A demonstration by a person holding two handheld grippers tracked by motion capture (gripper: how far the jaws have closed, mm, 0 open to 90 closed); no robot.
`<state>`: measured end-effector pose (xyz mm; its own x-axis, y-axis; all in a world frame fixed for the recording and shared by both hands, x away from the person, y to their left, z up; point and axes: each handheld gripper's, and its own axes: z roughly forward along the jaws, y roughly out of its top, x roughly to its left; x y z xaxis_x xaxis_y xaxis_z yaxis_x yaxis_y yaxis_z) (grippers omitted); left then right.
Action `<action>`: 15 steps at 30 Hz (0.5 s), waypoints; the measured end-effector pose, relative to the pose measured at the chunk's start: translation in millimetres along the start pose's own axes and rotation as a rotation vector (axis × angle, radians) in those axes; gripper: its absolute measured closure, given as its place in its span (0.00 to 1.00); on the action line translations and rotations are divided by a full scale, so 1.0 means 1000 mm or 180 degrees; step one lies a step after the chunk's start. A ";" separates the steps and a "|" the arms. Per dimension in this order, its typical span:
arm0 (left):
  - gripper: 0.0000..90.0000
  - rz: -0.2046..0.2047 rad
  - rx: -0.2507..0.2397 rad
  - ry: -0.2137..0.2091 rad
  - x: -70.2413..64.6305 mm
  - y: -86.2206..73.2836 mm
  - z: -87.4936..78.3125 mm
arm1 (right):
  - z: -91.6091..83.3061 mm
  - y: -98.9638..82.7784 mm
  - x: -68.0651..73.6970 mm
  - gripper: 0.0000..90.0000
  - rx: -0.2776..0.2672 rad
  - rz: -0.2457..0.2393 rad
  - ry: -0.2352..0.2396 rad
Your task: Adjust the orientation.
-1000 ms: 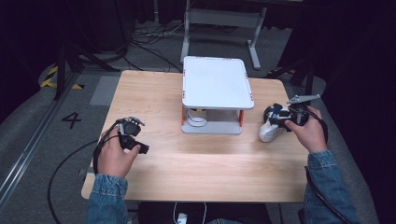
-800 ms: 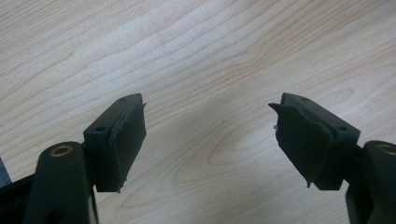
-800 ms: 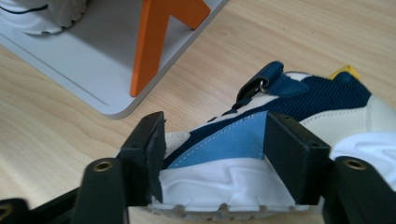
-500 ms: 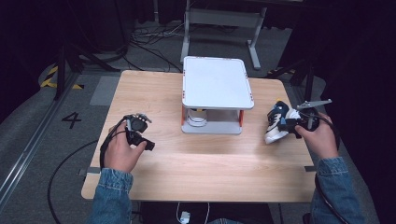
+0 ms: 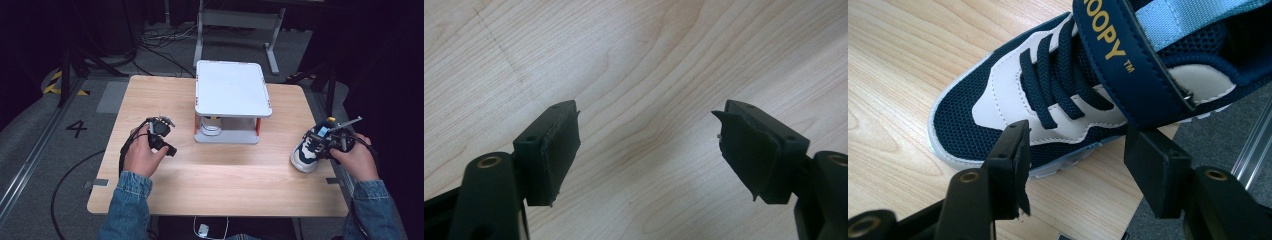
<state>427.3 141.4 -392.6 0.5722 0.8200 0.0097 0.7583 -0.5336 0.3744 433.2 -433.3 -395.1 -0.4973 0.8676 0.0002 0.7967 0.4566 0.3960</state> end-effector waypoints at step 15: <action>0.28 -0.0019 0.0002 0.0025 0.000 -0.003 -0.003 | -0.046 -0.003 0.004 0.48 -0.0586 0.0087 0.0049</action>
<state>424.1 143.4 -390.8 0.5653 0.8247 0.0148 0.7619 -0.5289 0.3739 413.3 -440.0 -353.8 -0.4826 0.8754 0.0267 0.7343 0.3878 0.5572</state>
